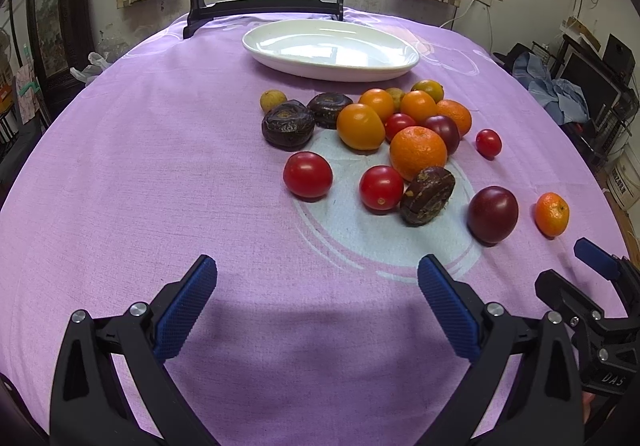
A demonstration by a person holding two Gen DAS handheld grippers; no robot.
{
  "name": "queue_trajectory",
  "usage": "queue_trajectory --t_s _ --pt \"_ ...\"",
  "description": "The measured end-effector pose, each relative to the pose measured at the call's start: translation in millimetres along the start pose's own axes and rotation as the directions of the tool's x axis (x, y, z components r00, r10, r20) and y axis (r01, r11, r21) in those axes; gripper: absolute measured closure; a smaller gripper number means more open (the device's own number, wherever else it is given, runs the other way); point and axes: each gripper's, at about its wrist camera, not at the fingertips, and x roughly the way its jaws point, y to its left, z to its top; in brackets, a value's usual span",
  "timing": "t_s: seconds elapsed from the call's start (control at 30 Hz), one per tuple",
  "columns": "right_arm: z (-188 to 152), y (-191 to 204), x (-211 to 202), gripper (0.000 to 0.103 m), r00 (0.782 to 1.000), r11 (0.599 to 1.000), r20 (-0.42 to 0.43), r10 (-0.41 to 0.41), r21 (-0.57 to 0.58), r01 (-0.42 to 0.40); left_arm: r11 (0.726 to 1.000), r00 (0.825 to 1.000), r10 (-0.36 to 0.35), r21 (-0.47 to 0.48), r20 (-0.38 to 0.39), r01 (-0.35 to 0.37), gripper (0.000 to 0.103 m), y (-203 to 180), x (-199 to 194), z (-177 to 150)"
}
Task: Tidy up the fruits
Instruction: 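Grasp the orange with the right tool while the left tool grasps a red tomato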
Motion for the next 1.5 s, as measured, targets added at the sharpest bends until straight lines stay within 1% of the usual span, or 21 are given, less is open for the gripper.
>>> queue_trajectory --t_s 0.07,0.13,0.27,0.43,0.5,0.53,0.57,0.63,0.67,0.7,0.73,0.8,0.9,1.0,1.13,1.17,1.23,1.27,1.33,1.47,1.5 --pt "0.6 -0.5 -0.4 0.004 1.000 1.000 -0.016 0.015 -0.015 -0.015 1.000 1.000 -0.018 0.015 -0.015 0.019 0.004 -1.0 -1.9 1.5" --pt "1.3 -1.5 -0.8 0.004 0.999 0.999 -0.035 0.005 -0.052 -0.006 0.999 0.999 -0.026 0.031 -0.021 0.026 0.004 0.0 -6.3 3.6" --pt "5.6 -12.9 1.7 0.004 0.996 0.992 -0.058 -0.070 -0.112 0.063 0.999 1.000 0.000 0.043 0.014 0.000 0.004 9.8 -18.3 12.3" --pt "11.5 -23.5 24.4 0.004 0.983 0.981 -0.127 -0.134 -0.154 0.114 0.999 1.000 0.026 0.029 0.001 -0.026 0.004 29.0 -15.1 19.1" --pt "15.3 -26.9 33.4 0.014 0.980 0.984 -0.153 -0.128 -0.146 0.105 0.999 1.000 0.023 0.031 -0.014 -0.023 0.004 35.5 -11.1 20.5" --pt "17.8 -28.2 37.7 0.016 0.981 0.988 -0.166 -0.104 -0.135 0.082 0.999 1.000 0.018 0.034 -0.023 -0.018 0.004 37.2 -8.8 21.1" --pt "20.2 -29.3 40.6 0.022 0.981 0.990 -0.174 -0.089 -0.128 0.067 0.999 0.999 0.012 0.038 -0.032 -0.011 0.004 38.8 -6.7 21.4" --pt "25.9 -30.2 44.7 0.025 0.981 0.990 -0.171 -0.090 -0.125 0.069 0.999 0.999 0.007 0.052 -0.038 -0.005 0.004 39.9 -3.7 21.7" --pt "28.2 -30.1 46.1 0.032 0.982 0.989 -0.167 -0.094 -0.126 0.073 0.998 0.999 0.003 0.061 -0.039 -0.001 0.004 40.5 -2.6 22.0" --pt "30.4 -31.8 46.3 0.050 0.983 0.990 -0.162 -0.091 -0.119 0.072 0.997 0.999 0.004 0.071 -0.039 -0.001 0.004 41.2 -1.9 22.9" --pt "32.6 -35.0 46.2 0.060 0.985 0.994 -0.160 -0.067 -0.098 0.052 0.997 0.999 0.008 0.082 -0.036 -0.005 0.004 42.4 -1.5 24.4" --pt "34.6 -40.1 45.3 0.060 0.987 0.999 -0.161 -0.005 -0.052 -0.004 0.995 1.000 0.014 0.094 -0.021 -0.012 0.004 47.7 -0.9 29.2" --pt "35.1 -39.1 40.7 0.060 0.990 0.999 -0.133 0.036 -0.035 -0.041 0.994 0.998 0.046 0.097 -0.031 -0.043 0.004 55.7 6.8 37.1" --pt "33.5 -34.0 33.1 0.060 0.988 0.993 -0.107 0.114 -0.019 -0.116 0.995 0.998 0.026 0.098 -0.061 -0.020 0.004 57.5 15.4 40.9" --pt "29.9 -25.4 30.2 0.060 0.979 0.983 -0.098 0.179 -0.023 -0.182 0.993 0.996 -0.014 0.119 -0.092 0.025 0.006 45.4 25.9 43.8" --pt "29.4 -23.8 30.3 0.060 0.976 0.980 -0.100 0.192 -0.024 -0.196 0.991 0.996 -0.012 0.131 -0.089 0.024 0.007 40.9 27.9 45.0" --pt "28.9 -21.9 30.2 0.060 0.972 0.976 -0.100 0.210 -0.027 -0.214 0.987 0.996 -0.005 0.160 -0.088 0.019 0.026 31.9 33.3 49.1" --pt "28.7 -21.4 29.5 0.060 0.971 0.975 -0.100 0.216 -0.028 -0.220 0.984 0.995 -0.002 0.174 -0.103 0.020 0.029 26.8 38.9 52.1" --pt "27.9 -21.3 28.1 0.060 0.969 0.973 -0.099 0.224 -0.030 -0.228 0.984 0.992 0.014 0.181 -0.128 0.009 0.030 20.8 49.6 55.7" --pt "27.0 -20.4 26.7 0.060 0.968 0.971 -0.100 0.231 -0.039 -0.236 0.985 0.989 -0.006 0.171 -0.148 0.032 0.033 14.9 61.2 57.9" --pt "26.8 -19.3 27.0 0.060 0.968 0.971 -0.101 0.230 -0.040 -0.235 0.984 0.990 -0.017 0.172 -0.139 0.041 0.039 13.8 61.2 57.7"
